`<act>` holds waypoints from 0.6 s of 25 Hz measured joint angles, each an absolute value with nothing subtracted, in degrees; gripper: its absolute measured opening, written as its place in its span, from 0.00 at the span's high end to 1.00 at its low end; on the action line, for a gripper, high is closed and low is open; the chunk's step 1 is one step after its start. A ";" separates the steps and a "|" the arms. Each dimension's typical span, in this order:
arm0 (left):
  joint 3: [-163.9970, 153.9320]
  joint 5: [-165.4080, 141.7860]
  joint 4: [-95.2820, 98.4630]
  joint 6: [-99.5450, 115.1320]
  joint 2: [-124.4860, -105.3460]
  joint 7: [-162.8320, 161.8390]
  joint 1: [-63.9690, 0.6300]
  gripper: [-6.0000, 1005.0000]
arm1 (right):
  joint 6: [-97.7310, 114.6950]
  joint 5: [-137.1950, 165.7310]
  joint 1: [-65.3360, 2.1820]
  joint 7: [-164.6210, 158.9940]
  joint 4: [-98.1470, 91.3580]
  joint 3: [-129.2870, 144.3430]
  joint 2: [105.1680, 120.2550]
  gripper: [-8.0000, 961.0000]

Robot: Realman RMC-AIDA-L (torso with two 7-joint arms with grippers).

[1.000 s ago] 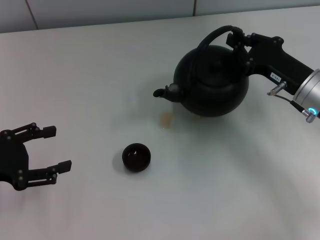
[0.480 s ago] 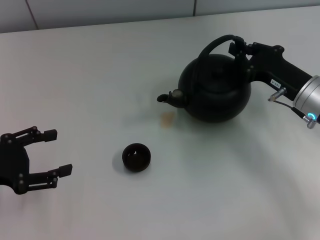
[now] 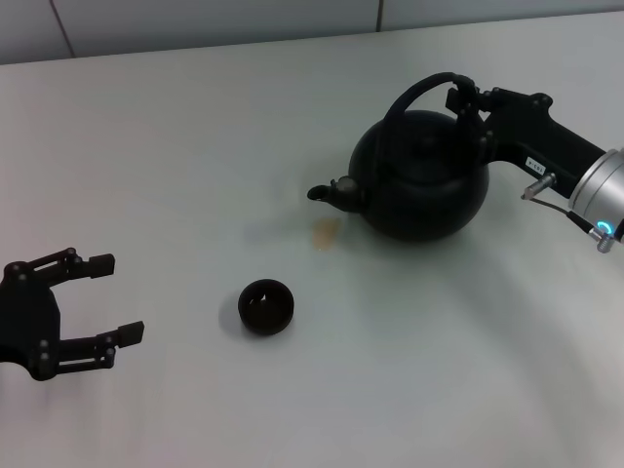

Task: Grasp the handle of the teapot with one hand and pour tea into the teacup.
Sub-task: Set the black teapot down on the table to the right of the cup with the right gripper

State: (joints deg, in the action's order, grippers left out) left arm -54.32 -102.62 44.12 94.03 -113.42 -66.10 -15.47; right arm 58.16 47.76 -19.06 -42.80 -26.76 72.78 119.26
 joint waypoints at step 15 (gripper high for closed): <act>-54.30 -102.66 44.12 94.05 -113.47 -66.10 -15.89 0.14 | 55.60 47.74 -20.26 -42.80 -26.28 72.86 119.27 0.89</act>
State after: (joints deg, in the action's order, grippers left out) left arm -54.30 -102.66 44.12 94.05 -113.47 -66.10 -15.89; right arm 55.60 47.75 -20.26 -42.80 -26.28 72.86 119.27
